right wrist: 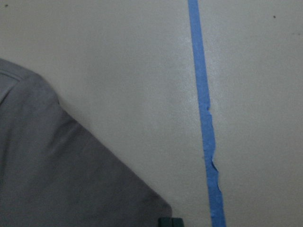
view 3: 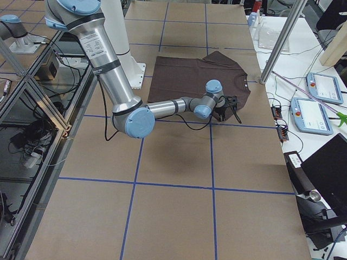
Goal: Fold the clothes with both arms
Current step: 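Fold that sleeve inward toward the collar with the right gripper, then withdraw the right arm while the left arm moves toward the shirt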
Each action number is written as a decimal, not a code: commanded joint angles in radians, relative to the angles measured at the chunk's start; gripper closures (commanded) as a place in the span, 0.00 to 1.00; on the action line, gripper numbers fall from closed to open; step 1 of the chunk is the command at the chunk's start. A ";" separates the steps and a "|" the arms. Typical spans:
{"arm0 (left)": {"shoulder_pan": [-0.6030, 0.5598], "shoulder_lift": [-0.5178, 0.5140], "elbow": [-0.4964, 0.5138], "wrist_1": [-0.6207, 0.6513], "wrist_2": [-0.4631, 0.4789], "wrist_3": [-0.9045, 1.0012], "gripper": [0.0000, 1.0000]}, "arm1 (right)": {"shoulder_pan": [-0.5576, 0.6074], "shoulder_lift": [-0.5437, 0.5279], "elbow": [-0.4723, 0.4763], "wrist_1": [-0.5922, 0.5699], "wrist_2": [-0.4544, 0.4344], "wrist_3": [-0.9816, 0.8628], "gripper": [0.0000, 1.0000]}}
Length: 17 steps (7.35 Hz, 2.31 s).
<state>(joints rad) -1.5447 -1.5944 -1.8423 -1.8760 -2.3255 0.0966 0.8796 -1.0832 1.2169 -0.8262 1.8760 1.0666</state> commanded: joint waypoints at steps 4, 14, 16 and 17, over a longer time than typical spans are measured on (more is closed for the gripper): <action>0.000 -0.001 0.000 0.000 0.000 0.000 0.00 | -0.134 0.256 0.052 -0.309 -0.212 0.313 1.00; 0.157 -0.145 0.086 -0.320 0.008 -0.402 0.00 | 0.097 0.127 0.293 -0.490 0.135 -0.102 0.00; 0.379 -0.240 0.130 -0.385 0.117 -0.601 0.00 | 0.244 -0.039 0.381 -0.488 0.274 -0.343 0.00; 0.473 -0.278 0.193 -0.394 0.288 -0.720 0.00 | 0.307 -0.110 0.388 -0.476 0.337 -0.481 0.00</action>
<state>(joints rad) -1.1959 -1.8258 -1.7066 -2.2510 -2.1991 -0.4855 1.1034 -1.0969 1.5771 -1.3109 2.1306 0.7502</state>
